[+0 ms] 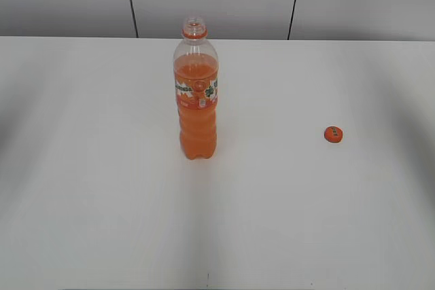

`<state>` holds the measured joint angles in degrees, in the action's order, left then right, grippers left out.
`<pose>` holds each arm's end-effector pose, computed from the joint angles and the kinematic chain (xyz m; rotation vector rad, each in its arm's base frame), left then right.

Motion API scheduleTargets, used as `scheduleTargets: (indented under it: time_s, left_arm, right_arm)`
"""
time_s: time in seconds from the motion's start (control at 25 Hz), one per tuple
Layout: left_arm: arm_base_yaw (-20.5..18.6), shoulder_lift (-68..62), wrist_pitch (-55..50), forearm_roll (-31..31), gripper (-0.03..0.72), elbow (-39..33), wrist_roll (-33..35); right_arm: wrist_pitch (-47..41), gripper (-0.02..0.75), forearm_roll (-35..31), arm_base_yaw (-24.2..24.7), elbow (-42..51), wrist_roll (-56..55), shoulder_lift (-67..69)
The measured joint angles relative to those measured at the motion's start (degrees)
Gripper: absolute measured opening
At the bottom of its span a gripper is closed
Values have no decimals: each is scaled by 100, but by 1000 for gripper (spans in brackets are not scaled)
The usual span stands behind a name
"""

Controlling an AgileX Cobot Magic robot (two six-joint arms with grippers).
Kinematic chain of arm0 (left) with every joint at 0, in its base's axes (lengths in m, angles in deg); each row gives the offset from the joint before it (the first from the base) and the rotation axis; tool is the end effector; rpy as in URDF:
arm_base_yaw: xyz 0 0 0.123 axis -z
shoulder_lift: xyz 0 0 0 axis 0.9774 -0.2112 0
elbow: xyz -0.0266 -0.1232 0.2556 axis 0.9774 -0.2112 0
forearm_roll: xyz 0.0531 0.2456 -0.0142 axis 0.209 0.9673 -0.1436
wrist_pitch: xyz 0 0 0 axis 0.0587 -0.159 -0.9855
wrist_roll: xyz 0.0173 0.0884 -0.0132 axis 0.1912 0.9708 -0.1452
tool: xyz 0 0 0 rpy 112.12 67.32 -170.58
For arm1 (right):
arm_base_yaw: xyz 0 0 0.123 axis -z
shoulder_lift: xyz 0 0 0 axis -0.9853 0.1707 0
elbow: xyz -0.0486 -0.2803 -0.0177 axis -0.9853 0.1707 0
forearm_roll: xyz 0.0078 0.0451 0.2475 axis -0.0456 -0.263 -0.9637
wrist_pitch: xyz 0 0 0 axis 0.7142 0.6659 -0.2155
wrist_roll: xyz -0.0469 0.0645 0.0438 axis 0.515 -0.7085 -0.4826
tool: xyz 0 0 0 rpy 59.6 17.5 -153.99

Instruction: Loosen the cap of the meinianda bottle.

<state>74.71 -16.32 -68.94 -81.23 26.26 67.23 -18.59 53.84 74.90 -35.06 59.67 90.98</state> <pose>0.2337 0.0179 0.3486 0.0226 2.7647 0.1165 0.2737 0.0253 0.4376 -0.1989 2.4546 0.0098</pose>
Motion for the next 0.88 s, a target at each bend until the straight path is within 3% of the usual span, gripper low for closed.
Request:
scheduleTargets:
  time_s: [0.52, 0.88]
  left_arm:
    - [0, 2522, 149, -355, 552, -2309, 0]
    - [0, 4398, 191, -715, 552, -3365, 0]
  right_arm:
    - [502, 585, 0, 0, 3656, 0, -2913]
    - [541, 585, 0, 0, 5207, 0, -4337]
